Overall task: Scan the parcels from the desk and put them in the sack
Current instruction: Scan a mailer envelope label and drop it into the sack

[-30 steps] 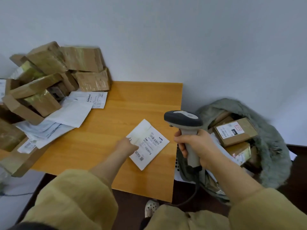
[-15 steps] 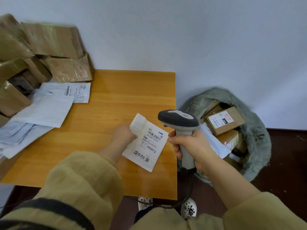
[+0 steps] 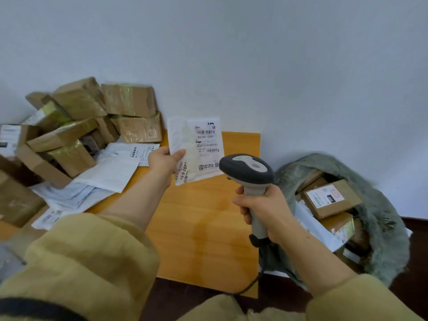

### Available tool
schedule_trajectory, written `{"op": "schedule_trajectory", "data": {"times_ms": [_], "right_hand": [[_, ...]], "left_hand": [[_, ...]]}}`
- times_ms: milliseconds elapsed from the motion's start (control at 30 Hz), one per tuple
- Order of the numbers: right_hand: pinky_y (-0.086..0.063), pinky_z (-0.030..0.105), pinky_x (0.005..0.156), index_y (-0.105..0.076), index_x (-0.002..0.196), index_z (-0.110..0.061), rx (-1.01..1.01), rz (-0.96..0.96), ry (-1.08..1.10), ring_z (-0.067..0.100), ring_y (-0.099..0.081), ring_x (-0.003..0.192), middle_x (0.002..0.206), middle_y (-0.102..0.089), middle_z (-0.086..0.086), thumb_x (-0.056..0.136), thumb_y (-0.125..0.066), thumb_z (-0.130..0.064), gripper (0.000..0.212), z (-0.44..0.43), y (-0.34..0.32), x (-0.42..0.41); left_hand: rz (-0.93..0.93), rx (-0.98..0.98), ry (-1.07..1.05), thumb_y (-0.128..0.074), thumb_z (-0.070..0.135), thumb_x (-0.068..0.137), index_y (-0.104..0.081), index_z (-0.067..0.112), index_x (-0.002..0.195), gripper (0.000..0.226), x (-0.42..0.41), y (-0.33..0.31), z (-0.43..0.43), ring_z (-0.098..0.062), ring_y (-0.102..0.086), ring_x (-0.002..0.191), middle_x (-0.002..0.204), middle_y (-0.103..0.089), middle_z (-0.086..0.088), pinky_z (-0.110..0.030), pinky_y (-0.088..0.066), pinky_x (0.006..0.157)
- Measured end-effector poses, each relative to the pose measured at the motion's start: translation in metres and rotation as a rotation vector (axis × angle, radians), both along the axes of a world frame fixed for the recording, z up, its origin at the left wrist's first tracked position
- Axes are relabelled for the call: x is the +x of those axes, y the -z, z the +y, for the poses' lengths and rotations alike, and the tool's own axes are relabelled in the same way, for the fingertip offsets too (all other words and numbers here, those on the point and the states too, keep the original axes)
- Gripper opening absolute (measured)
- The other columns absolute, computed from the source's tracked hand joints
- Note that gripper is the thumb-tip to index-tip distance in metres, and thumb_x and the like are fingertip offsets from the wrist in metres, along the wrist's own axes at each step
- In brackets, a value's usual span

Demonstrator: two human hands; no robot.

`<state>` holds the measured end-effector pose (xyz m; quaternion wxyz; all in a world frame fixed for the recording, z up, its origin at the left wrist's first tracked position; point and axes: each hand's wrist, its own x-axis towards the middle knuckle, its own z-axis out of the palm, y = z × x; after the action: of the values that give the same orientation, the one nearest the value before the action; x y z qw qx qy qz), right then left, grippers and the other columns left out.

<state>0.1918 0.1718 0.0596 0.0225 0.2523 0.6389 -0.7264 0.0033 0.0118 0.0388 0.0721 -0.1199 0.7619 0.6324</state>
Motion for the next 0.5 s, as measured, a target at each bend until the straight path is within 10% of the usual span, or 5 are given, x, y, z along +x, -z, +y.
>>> {"op": "schedule_trajectory", "data": {"times_ms": [500], "right_hand": [[-0.041, 0.024, 0.043, -0.057, 0.071, -0.006, -0.031, 0.106, 0.024, 0.015, -0.042, 0.035, 0.047, -0.051, 0.005, 0.081, -0.067, 0.002, 0.017, 0.015, -0.017, 0.012]], "left_hand": [[0.100, 0.016, 0.004, -0.067, 0.006, 0.087, -0.065, 0.004, 0.107, 0.020, 0.002, -0.029, 0.005, -0.024, -0.064, 0.086, 0.099, -0.066, -0.010, -0.031, -0.050, 0.072]]}}
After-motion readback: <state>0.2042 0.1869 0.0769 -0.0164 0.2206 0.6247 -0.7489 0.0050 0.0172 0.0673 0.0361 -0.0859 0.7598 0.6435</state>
